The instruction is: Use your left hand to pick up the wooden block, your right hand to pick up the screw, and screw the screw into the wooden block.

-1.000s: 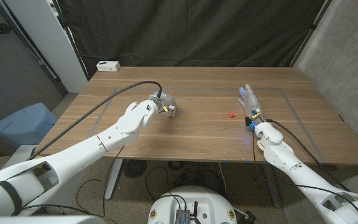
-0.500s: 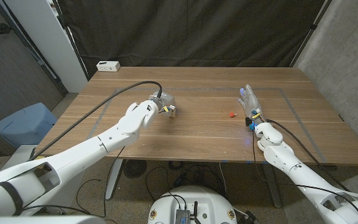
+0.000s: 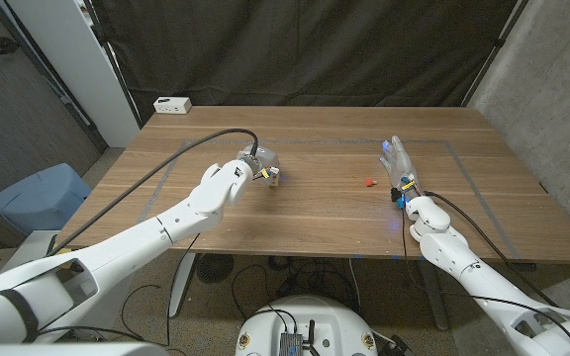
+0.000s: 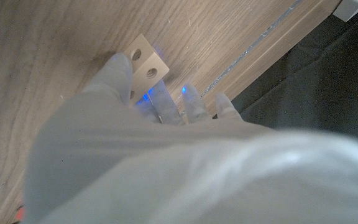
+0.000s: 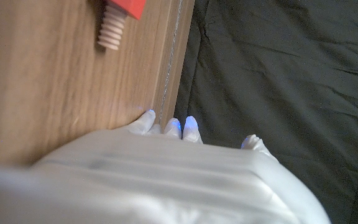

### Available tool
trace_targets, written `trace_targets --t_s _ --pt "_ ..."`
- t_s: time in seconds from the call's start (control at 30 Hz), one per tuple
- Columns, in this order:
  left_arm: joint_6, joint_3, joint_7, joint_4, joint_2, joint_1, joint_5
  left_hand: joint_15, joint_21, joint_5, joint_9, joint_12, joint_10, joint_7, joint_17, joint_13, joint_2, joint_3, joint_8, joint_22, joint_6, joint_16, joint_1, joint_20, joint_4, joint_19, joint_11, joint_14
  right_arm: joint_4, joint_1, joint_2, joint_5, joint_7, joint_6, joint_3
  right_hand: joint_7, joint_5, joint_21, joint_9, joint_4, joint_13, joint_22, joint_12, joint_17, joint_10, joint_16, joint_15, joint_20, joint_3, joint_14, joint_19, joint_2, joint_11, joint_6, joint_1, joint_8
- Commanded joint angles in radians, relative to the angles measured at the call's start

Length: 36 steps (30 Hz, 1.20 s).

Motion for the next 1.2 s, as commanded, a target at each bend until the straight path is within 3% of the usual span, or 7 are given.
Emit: trace_targets --t_s 0.03,0.5,1.2 --pt "0.032 -0.016 0.019 -0.019 0.001 0.010 -0.005 -0.093 0.004 -0.001 0.002 0.007 0.014 0.004 0.004 0.003 0.000 -0.009 0.007 0.001 0.015 0.004 0.009 -0.002 0.002 0.011 0.002 0.013 -0.008 -0.003 -0.002 -0.005 -0.004 -0.007 -0.004 0.000 0.010 0.005 0.003 -0.005 0.003 0.003 0.003 0.001 0.011 0.009 -0.025 -0.028 0.003 0.005 0.009 0.006 0.000 0.013 0.000 0.004" --pt "0.077 -0.048 0.055 -0.054 -0.001 0.027 -0.020 -0.095 0.001 -0.001 0.002 0.006 0.024 0.004 0.005 0.007 0.003 -0.016 0.005 0.001 0.026 0.004 0.008 -0.002 0.004 0.011 0.002 0.016 -0.027 -0.006 -0.008 -0.014 -0.014 -0.015 -0.007 -0.002 0.011 0.004 0.003 -0.006 0.003 0.003 0.003 0.001 0.013 0.009 -0.026 -0.028 0.004 0.006 0.010 0.007 -0.002 0.016 -0.001 0.005" --pt "0.143 -0.097 0.111 -0.070 -0.033 0.028 -0.150 -0.091 -0.003 0.000 0.002 0.000 0.029 0.007 0.007 0.011 0.009 -0.025 0.000 0.001 0.034 0.004 0.009 0.006 0.005 0.006 0.002 0.018 -0.146 -0.039 -0.069 -0.061 -0.044 -0.022 -0.001 -0.004 0.011 0.003 0.003 -0.008 0.003 0.003 0.001 0.001 0.009 0.006 -0.029 -0.029 0.005 0.002 0.008 0.009 -0.007 0.014 -0.001 0.003"
